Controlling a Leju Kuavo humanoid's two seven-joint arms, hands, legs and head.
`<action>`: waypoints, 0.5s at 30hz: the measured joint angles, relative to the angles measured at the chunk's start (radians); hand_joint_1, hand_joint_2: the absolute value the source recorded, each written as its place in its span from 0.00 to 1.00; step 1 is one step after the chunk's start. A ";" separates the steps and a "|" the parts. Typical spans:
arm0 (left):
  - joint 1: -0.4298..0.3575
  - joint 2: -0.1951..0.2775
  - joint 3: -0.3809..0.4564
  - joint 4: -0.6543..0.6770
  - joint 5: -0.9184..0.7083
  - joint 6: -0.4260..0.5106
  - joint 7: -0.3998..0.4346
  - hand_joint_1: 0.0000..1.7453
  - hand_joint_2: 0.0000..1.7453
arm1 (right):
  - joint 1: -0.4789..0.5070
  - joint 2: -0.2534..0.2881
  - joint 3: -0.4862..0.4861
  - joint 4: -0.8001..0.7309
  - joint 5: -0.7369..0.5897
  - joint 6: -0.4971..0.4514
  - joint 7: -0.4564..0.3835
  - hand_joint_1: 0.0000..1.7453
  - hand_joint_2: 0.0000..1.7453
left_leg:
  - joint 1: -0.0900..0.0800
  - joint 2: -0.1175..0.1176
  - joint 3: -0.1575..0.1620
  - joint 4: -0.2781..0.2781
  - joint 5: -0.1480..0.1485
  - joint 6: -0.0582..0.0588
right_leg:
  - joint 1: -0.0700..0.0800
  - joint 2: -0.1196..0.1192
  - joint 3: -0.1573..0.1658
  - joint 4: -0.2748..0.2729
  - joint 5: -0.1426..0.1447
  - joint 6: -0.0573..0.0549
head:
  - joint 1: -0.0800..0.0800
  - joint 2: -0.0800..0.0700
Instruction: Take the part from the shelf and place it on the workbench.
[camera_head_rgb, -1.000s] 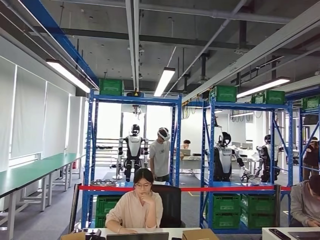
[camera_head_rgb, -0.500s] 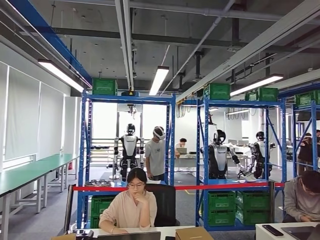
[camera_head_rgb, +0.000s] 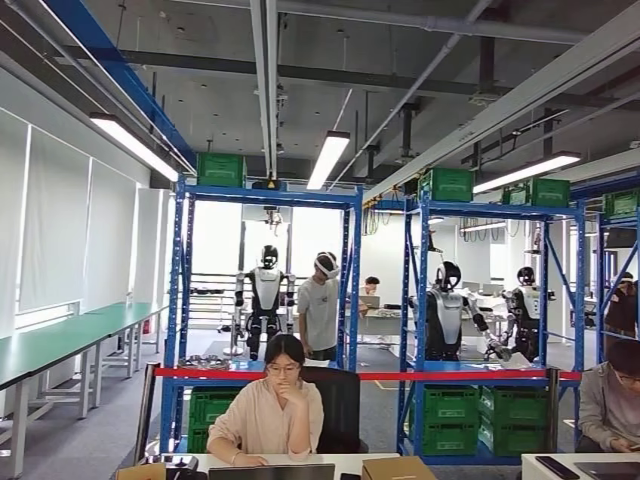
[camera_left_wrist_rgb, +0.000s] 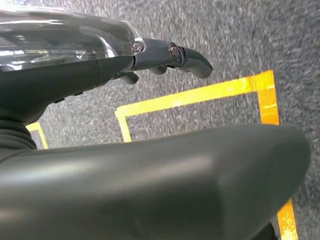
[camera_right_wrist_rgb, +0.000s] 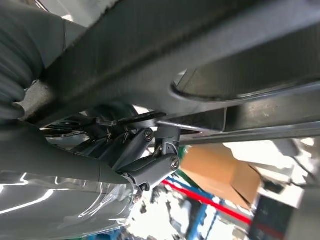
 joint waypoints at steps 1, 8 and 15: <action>-0.001 0.000 -0.002 0.000 -0.003 -0.002 -0.001 0.00 1.00 | -0.008 0.003 -0.006 0.018 -0.006 0.010 0.009 1.00 1.00 | -0.001 0.000 -0.001 0.000 0.000 -0.003 | 0.003 0.000 0.017 -0.038 0.010 -0.005 | 0.000 0.000; 0.002 0.002 -0.008 0.000 -0.010 -0.004 -0.004 0.00 1.00 | -0.016 0.005 -0.038 0.069 -0.033 0.049 0.039 1.00 1.00 | -0.003 0.000 -0.001 -0.008 -0.003 -0.023 | -0.001 -0.001 0.033 -0.075 0.011 -0.025 | 0.000 0.000; 0.003 0.011 -0.024 0.000 -0.028 -0.014 -0.041 0.00 1.00 | 0.001 0.000 -0.093 0.125 -0.060 0.093 0.035 1.00 1.00 | -0.002 0.004 -0.063 0.127 -0.034 -0.029 | 0.000 -0.001 0.040 -0.069 0.006 -0.030 | 0.000 0.000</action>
